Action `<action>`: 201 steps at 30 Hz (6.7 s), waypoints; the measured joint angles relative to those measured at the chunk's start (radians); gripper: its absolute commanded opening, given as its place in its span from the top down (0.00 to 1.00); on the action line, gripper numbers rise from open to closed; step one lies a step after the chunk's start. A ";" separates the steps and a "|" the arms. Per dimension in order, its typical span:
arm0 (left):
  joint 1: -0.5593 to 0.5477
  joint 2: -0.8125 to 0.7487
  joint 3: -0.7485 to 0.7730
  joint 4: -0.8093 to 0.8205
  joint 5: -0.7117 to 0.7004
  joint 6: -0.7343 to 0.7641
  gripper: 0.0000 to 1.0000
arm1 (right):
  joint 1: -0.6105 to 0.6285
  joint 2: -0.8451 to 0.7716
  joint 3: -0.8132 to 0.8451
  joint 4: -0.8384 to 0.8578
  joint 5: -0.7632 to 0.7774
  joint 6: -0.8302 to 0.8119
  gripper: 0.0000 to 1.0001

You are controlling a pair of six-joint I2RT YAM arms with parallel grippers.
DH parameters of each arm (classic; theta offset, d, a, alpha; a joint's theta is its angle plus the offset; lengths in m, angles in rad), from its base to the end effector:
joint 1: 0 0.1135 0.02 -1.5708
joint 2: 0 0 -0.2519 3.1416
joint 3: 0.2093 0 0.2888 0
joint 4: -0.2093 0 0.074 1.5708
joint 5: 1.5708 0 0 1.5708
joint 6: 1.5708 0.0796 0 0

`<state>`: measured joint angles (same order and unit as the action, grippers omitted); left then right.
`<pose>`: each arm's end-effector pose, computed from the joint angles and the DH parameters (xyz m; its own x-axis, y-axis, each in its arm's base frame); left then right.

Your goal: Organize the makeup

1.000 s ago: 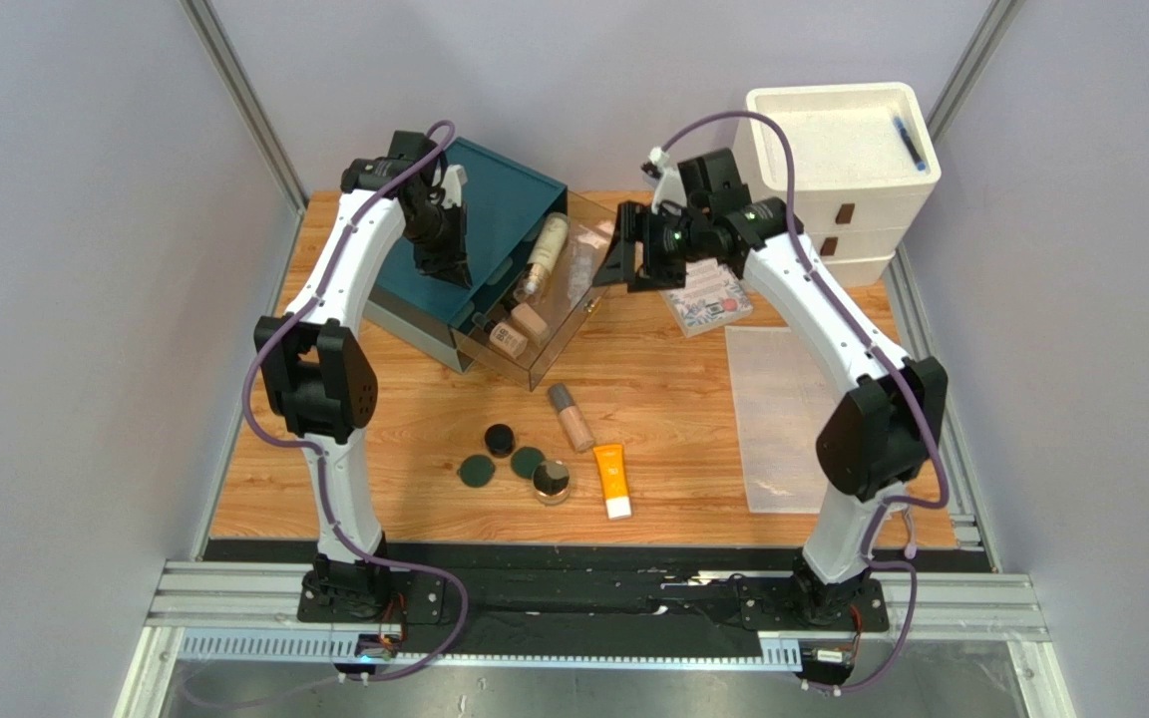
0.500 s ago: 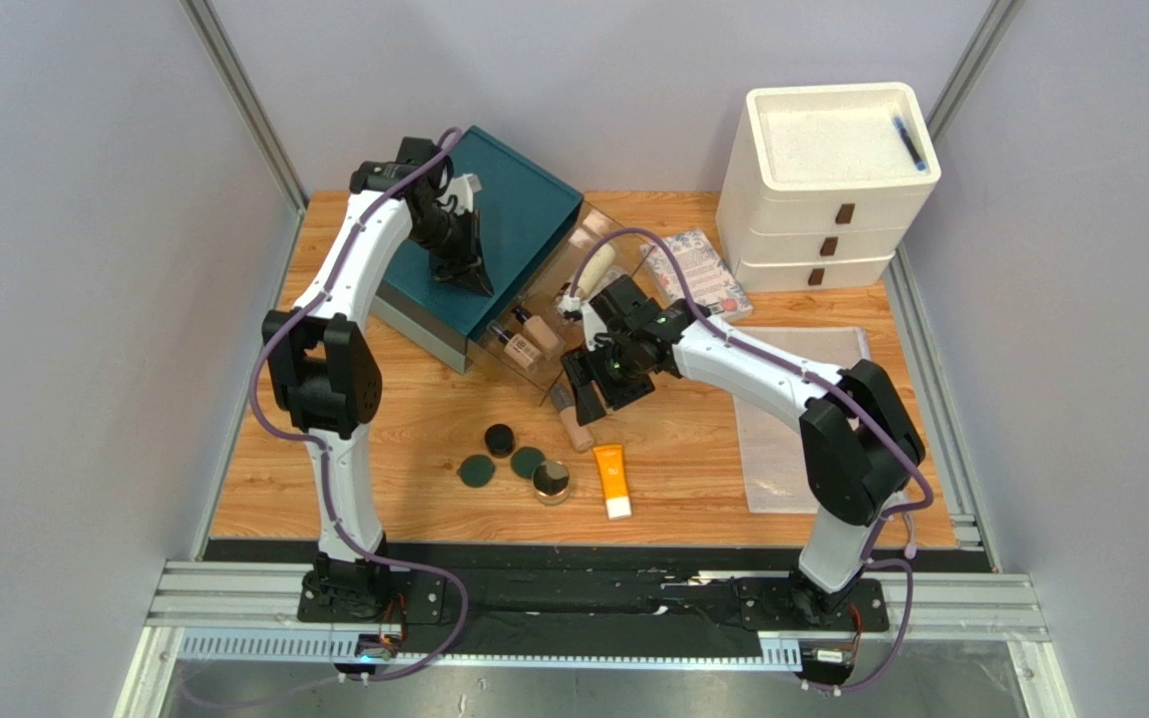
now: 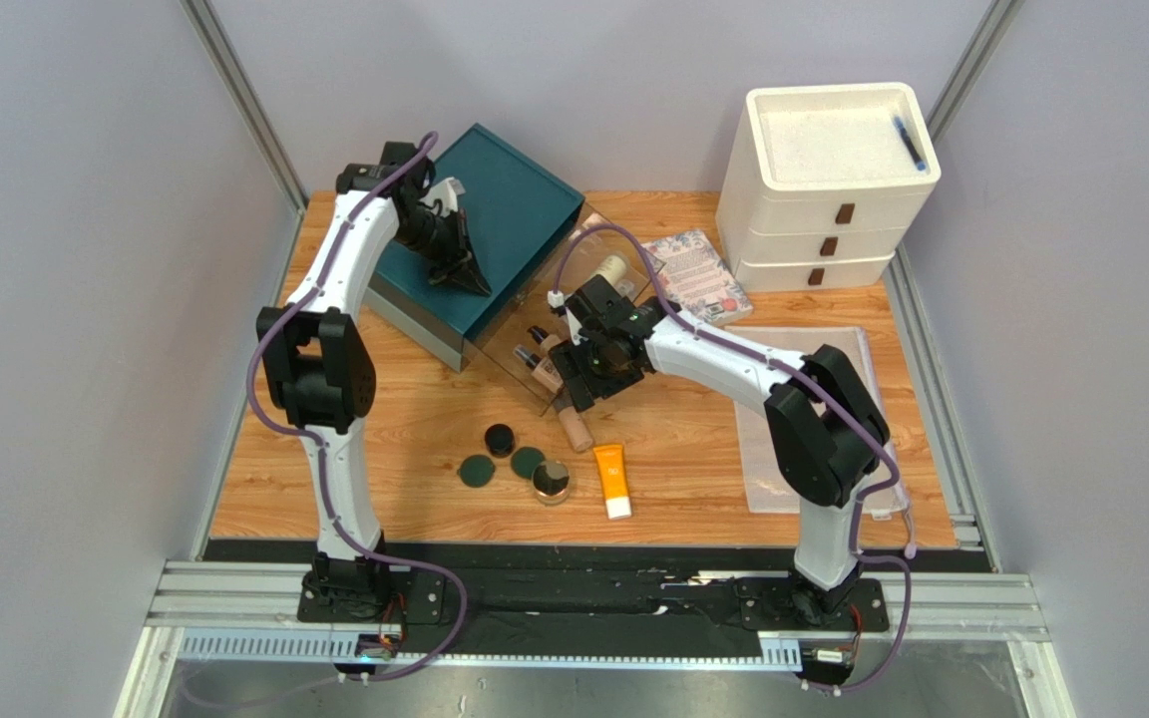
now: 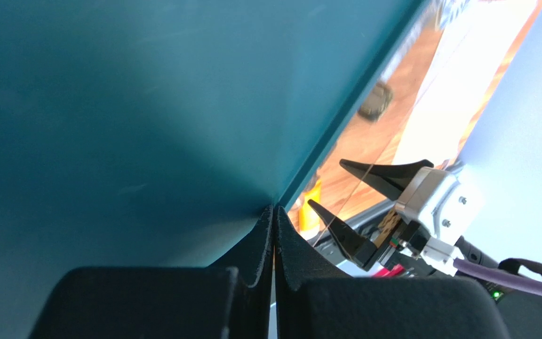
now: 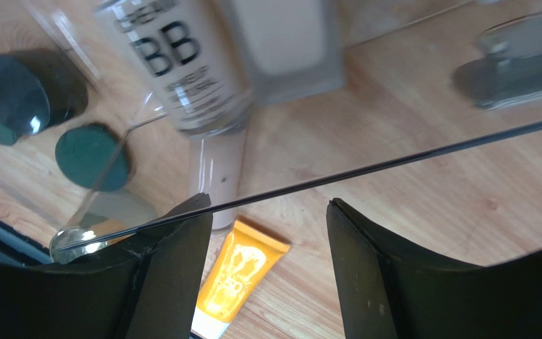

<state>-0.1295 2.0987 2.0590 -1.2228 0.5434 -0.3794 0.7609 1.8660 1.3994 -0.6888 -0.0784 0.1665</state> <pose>0.4654 -0.1021 0.2444 -0.9762 -0.1925 -0.0994 -0.1027 0.8152 -0.5700 0.3104 0.3041 0.1407 -0.7712 -0.5061 -0.3861 -0.5907 0.7951 0.1375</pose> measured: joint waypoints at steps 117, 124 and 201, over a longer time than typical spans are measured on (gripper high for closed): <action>0.102 0.226 0.419 0.190 -0.841 -0.415 1.00 | -0.330 -0.063 0.361 -0.092 -0.107 0.140 0.34; 0.172 0.251 0.444 0.192 -0.697 -0.444 1.00 | -0.330 -0.063 0.348 -0.116 -0.124 0.140 0.34; 0.201 0.199 0.312 0.255 -0.362 -0.426 1.00 | -0.249 0.089 0.318 -0.029 -0.402 0.106 0.32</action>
<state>0.0711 2.2978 2.3711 -0.9676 0.1814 -0.8059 0.5121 1.9553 1.7172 -0.7177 -0.4805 0.2726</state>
